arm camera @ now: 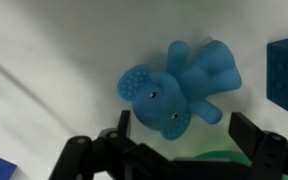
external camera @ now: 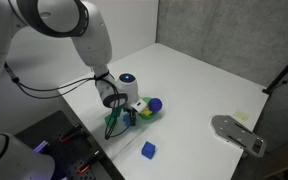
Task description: Put the blue object inside the bowl
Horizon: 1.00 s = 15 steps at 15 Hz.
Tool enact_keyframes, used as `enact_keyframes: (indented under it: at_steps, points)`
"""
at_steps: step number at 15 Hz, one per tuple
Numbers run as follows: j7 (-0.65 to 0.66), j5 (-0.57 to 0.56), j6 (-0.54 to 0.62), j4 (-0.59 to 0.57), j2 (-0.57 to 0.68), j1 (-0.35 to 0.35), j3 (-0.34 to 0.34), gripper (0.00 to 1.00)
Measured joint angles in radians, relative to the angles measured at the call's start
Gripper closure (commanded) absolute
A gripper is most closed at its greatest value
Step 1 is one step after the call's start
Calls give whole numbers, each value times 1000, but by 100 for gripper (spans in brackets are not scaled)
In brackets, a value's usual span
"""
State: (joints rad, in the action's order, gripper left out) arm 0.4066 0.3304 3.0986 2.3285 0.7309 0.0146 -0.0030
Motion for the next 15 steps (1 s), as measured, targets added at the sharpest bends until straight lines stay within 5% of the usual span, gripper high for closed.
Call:
enact_keyframes:
  at_steps: [2, 3, 10, 15]
  points:
    - [0, 0, 0, -14, 19, 1, 3, 0]
    - [0, 0, 0, -19, 27, 1, 6, 21]
    - [-5, 0, 0, -26, 24, -1, 14, 70]
    - [-28, 0, 0, 5, -47, -23, 51, 81]
